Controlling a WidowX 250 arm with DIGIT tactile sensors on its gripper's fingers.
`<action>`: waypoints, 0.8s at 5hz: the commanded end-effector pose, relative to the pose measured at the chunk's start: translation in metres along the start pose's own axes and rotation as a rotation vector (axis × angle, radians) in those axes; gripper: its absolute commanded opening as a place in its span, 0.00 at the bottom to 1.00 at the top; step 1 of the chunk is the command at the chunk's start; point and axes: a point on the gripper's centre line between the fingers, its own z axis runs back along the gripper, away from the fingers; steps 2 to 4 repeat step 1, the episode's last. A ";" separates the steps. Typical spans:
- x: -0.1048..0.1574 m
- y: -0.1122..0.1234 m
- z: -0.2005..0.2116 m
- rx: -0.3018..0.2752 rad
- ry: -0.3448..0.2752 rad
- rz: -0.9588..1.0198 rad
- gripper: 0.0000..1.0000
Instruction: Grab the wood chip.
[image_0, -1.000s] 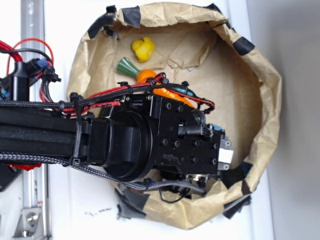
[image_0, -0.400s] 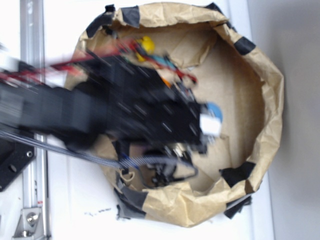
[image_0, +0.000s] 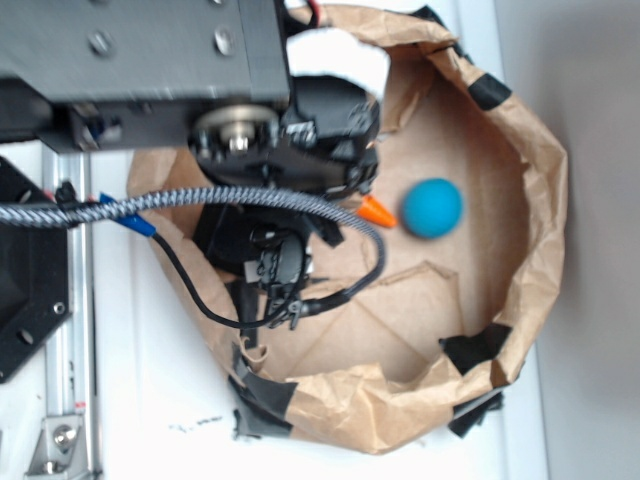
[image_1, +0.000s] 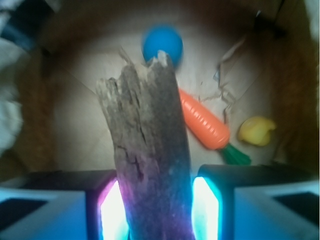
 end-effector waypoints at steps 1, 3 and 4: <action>0.011 -0.013 0.011 0.090 -0.054 0.043 0.00; 0.011 -0.013 0.011 0.090 -0.054 0.043 0.00; 0.011 -0.013 0.011 0.090 -0.054 0.043 0.00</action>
